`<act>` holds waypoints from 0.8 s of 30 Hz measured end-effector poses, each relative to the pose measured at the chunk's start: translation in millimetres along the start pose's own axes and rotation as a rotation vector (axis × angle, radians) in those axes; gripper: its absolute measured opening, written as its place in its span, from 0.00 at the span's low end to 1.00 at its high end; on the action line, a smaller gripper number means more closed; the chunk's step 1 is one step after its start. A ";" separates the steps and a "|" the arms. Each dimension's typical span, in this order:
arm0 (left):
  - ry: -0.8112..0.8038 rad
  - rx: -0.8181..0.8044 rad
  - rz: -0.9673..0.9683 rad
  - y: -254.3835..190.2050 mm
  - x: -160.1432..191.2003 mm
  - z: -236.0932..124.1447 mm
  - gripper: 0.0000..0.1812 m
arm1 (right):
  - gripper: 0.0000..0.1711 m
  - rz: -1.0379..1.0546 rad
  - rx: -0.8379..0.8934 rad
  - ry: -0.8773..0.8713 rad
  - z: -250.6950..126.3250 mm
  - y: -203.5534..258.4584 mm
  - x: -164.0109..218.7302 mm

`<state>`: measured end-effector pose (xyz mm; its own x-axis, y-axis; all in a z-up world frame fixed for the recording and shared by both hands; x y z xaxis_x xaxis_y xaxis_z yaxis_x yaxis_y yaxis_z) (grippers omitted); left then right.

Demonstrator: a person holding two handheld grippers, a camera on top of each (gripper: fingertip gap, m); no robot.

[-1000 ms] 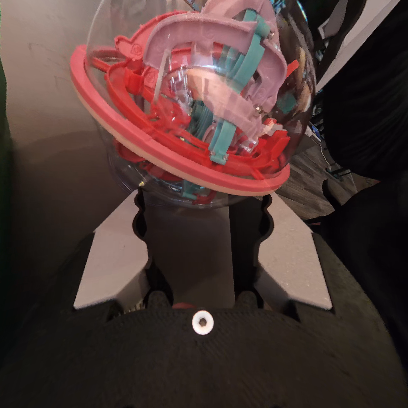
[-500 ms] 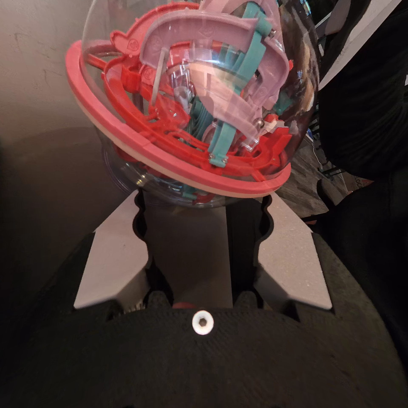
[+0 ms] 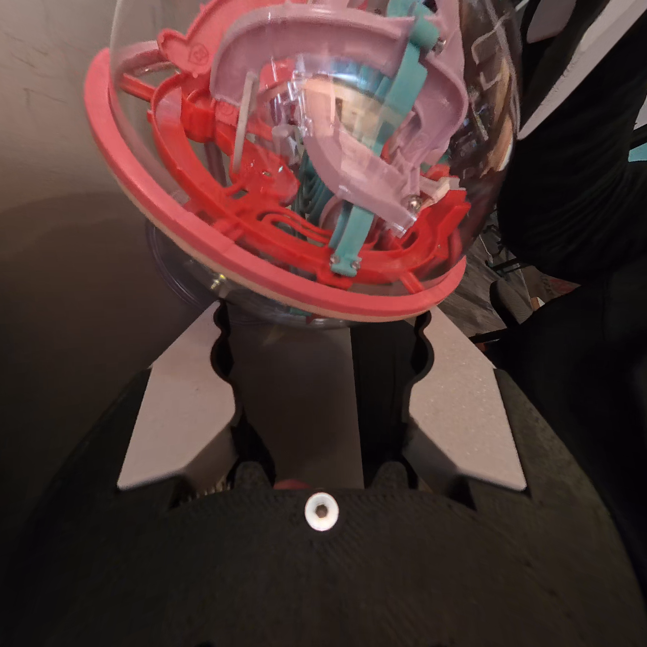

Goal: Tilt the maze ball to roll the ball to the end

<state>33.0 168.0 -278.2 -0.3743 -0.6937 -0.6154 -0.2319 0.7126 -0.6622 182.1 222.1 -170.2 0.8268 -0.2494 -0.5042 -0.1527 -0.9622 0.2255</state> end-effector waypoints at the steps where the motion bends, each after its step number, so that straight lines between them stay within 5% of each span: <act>1: 0.001 0.002 -0.001 0.0 0.1 0.8 0.57 | 0.66 0.000 -0.001 0.000 -0.1 -0.1 0.0; 24: -0.009 0.013 0.006 -3.2 -1.1 5.9 0.52 | 0.75 -0.003 0.064 -0.077 5.8 4.9 16.2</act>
<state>39.4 165.9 -277.9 -0.3673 -0.6905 -0.6232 -0.2182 0.7153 -0.6639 191.6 212.6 -182.0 0.7835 -0.2520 -0.5680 -0.1869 -0.9673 0.1714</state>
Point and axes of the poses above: each gripper's, where its closed fingertips meet, z out along the fingers, x out of its underside, y = z × x across the jaws, the point moved 8 cm from there along -z, back along the fingers
